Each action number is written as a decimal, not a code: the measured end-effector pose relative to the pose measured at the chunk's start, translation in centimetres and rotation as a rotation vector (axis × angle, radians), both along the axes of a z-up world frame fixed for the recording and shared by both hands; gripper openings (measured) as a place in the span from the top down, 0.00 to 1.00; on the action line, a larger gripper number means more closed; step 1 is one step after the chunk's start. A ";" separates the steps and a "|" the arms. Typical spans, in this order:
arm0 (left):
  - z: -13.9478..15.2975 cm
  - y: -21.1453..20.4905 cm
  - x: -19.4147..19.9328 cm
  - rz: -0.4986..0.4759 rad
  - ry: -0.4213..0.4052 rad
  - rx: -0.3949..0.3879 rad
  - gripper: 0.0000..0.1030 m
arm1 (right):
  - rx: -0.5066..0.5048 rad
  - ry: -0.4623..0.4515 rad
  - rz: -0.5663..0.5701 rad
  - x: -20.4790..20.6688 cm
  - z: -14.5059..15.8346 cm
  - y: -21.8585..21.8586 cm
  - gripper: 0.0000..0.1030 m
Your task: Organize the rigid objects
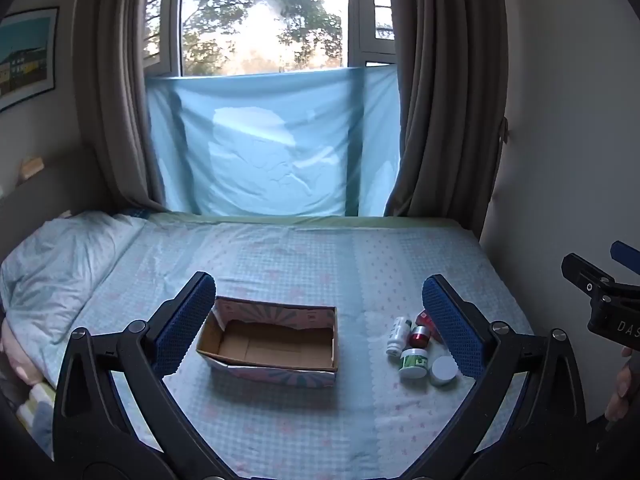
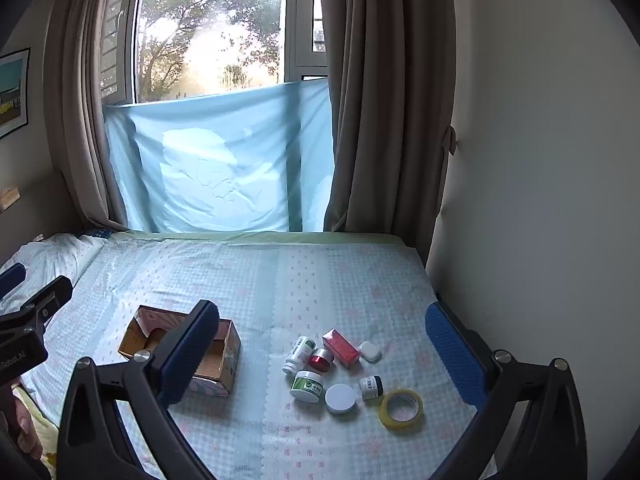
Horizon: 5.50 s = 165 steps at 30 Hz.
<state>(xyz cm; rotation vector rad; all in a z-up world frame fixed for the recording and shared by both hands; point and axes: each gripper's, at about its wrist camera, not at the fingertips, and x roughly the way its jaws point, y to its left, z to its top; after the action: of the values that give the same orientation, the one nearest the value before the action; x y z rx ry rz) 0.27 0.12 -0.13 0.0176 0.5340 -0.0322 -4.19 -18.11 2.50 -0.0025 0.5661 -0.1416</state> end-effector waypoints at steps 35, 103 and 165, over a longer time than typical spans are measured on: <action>1.2 0.1 -2.0 0.021 -0.046 0.006 0.00 | 0.002 -0.017 0.042 -0.9 0.4 -0.3 0.00; -1.6 -1.5 4.0 -0.047 0.105 -0.007 0.00 | 0.032 0.045 -0.012 1.3 -1.8 -1.3 0.00; -49.0 -27.9 36.4 -0.549 1.032 0.381 0.52 | 0.435 0.840 -0.542 14.8 -45.4 -26.5 0.04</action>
<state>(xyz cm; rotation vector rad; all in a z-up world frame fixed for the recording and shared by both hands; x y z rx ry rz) 36.69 -27.82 -49.11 0.5439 1.5491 -0.4955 10.60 -44.65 -42.93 0.5393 1.4221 -0.5558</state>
